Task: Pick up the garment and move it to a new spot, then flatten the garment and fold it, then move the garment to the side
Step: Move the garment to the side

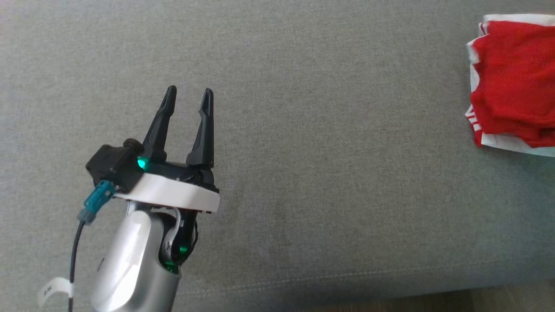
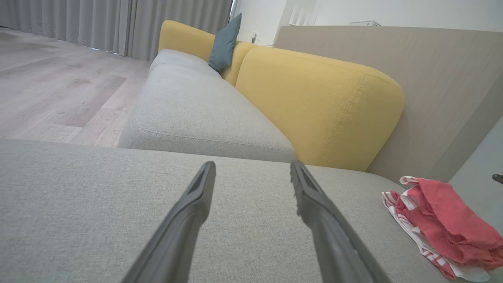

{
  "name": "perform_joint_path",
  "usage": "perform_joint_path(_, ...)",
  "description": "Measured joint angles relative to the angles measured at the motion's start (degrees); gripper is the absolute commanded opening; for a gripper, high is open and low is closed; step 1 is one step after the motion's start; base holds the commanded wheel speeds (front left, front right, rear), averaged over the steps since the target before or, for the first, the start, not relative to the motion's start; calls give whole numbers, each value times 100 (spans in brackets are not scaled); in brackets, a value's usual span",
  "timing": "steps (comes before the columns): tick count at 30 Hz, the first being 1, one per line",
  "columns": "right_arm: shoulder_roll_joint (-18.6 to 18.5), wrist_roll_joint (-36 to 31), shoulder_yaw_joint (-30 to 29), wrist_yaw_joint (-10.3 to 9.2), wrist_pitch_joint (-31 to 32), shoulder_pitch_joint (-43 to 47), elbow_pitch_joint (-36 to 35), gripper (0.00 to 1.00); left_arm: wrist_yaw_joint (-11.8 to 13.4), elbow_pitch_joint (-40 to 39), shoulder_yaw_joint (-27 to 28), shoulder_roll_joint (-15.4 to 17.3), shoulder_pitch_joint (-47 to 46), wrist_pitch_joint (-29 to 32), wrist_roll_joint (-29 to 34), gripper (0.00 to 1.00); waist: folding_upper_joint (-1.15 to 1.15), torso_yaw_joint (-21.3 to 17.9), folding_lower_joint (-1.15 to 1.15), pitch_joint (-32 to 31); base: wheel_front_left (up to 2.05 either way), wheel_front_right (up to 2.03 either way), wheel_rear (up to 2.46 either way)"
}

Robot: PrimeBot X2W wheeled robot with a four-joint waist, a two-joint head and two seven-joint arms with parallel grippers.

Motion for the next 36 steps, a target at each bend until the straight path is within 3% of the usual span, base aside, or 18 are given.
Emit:
perform_joint_path(7,375,56,34,0,-147,-61,-209,100,5,16,5,0,16,-1,-47,100,0,58,0,-174,0,0,0)
perform_joint_path(17,1879,244,234,0,-916,-38,-582,100,63,9,75,1,307,0,-56,100,0,72,0,-611,0,0,0)
perform_joint_path(23,2849,229,261,0,-1602,649,-608,100,118,-5,145,1,497,0,-56,100,0,155,0,-932,0,0,0)
perform_joint_path(28,3051,219,132,0,-2120,1288,-454,100,119,77,202,2,825,0,-149,100,0,245,0,-1200,0,0,0)
perform_joint_path(36,3099,923,403,0,-2727,1925,-157,100,116,111,235,8,1326,0,-134,100,0,352,0,-1547,0,0,0)
